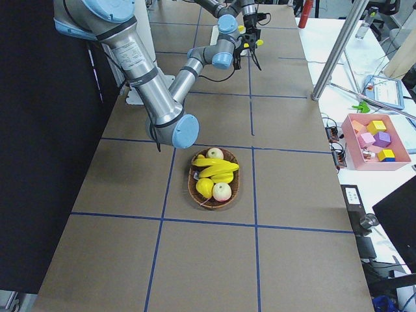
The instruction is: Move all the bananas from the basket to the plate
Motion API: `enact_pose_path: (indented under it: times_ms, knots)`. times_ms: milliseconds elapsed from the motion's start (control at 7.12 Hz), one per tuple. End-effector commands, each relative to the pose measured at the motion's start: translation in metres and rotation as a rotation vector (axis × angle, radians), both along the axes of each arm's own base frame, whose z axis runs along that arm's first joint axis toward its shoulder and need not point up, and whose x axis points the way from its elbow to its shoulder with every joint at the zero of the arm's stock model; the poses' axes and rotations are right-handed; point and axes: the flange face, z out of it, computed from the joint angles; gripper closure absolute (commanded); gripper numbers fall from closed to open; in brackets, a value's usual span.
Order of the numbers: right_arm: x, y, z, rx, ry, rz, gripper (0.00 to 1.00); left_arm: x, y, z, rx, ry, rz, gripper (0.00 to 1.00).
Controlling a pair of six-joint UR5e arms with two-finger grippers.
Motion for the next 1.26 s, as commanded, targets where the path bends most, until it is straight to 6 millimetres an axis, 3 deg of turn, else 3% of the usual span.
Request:
enact_pose_path:
  times_ms: [0,281,421,562,843,1123]
  knots:
    - [0.055,0.000,0.029,-0.032,0.201,-0.041,0.01,-0.043,0.004,0.078,-0.004,-0.105,-0.017,1.00]
    - [0.074,0.005,0.059,0.027,0.341,-0.114,0.01,-0.081,0.034,0.179,0.018,-0.248,0.027,1.00]
    - [0.083,0.009,0.079,0.052,0.370,-0.137,0.01,-0.100,0.047,0.213,0.050,-0.305,0.049,1.00]
    - [0.093,0.011,0.092,0.065,0.387,-0.146,0.01,-0.108,0.053,0.238,0.029,-0.361,0.074,1.00]
    - [0.094,0.013,0.093,0.071,0.390,-0.148,0.01,-0.122,0.053,0.274,0.017,-0.474,0.135,0.99]
    - [0.092,0.013,0.095,0.068,0.394,-0.150,0.01,-0.122,0.055,0.304,-0.012,-0.507,0.160,0.95]
